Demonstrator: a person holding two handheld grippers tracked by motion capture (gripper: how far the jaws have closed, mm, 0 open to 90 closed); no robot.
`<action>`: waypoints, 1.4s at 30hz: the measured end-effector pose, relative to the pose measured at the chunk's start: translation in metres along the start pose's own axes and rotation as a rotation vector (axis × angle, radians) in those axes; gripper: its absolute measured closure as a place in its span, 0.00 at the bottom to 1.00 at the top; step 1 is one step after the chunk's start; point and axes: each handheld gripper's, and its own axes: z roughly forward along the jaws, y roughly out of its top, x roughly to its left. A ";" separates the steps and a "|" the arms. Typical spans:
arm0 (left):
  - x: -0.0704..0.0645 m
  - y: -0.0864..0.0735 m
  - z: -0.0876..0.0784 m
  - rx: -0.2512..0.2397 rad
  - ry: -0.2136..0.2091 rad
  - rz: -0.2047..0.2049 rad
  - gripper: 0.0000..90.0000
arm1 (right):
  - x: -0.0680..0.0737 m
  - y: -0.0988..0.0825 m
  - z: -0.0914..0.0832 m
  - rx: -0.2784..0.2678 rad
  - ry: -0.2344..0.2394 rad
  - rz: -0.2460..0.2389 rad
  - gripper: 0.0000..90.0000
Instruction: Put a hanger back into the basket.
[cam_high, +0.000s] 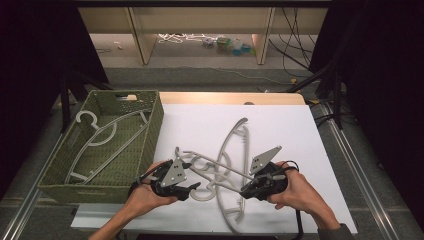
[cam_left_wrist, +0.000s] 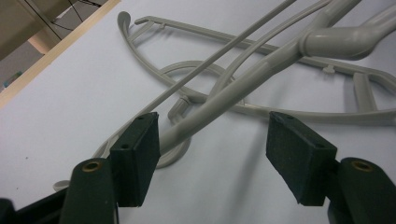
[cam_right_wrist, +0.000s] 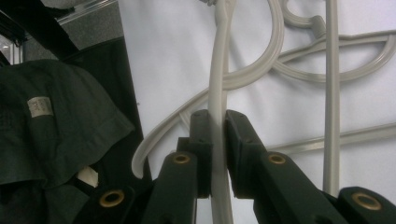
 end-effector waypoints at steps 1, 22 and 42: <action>0.001 0.001 0.001 0.001 0.004 0.020 0.40 | 0.000 0.000 -0.001 -0.004 0.000 0.002 0.91; 0.007 0.016 0.020 0.023 -0.104 0.325 0.73 | 0.000 0.000 -0.005 -0.032 0.023 -0.019 0.91; 0.003 0.043 0.000 0.037 -0.163 0.267 0.88 | -0.019 -0.003 -0.042 -0.259 -0.135 0.131 0.43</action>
